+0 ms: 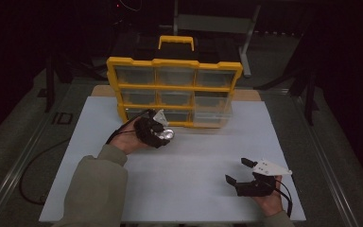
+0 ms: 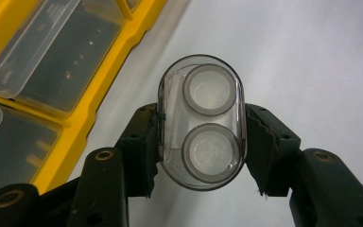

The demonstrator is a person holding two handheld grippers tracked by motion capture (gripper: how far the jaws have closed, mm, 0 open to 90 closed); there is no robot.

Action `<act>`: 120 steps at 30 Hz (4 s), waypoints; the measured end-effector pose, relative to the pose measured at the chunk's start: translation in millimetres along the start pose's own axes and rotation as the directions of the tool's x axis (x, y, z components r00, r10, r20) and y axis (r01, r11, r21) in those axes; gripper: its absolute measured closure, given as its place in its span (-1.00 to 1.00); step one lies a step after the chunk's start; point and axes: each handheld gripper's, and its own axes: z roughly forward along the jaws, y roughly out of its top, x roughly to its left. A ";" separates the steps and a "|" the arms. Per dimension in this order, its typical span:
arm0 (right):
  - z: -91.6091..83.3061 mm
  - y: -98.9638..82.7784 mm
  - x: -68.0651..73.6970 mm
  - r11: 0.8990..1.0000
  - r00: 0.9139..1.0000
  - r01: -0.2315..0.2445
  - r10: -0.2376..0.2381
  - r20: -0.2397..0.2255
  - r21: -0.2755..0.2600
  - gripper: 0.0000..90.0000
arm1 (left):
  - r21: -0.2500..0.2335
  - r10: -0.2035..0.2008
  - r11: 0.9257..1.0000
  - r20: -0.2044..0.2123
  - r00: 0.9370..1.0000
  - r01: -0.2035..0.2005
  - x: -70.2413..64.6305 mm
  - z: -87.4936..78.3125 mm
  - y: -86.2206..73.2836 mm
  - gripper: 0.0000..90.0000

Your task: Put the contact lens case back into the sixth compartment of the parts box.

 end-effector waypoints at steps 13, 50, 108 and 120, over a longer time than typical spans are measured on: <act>0.1 0.0 0.1 1.000 1.000 -0.001 0.001 -0.001 0.000 -0.81 | -0.007 0.020 1.000 -0.008 1.000 -0.020 1.3 -10.0 8.0 0.10; 0.1 0.0 -0.3 1.000 1.000 -0.003 0.003 -0.003 -0.001 -0.81 | -0.040 0.093 0.995 -0.026 0.995 -0.094 8.0 -39.3 40.3 0.10; 1.0 0.1 -1.0 1.000 1.000 -0.013 0.013 -0.012 -0.009 -0.81 | -0.089 0.123 0.988 -0.050 0.991 -0.127 30.6 -63.2 104.1 0.10; 0.4 0.4 -1.0 1.000 1.000 -0.021 0.021 -0.015 -0.009 -0.81 | -0.098 0.132 0.986 -0.045 0.990 -0.136 27.0 -57.3 124.4 0.10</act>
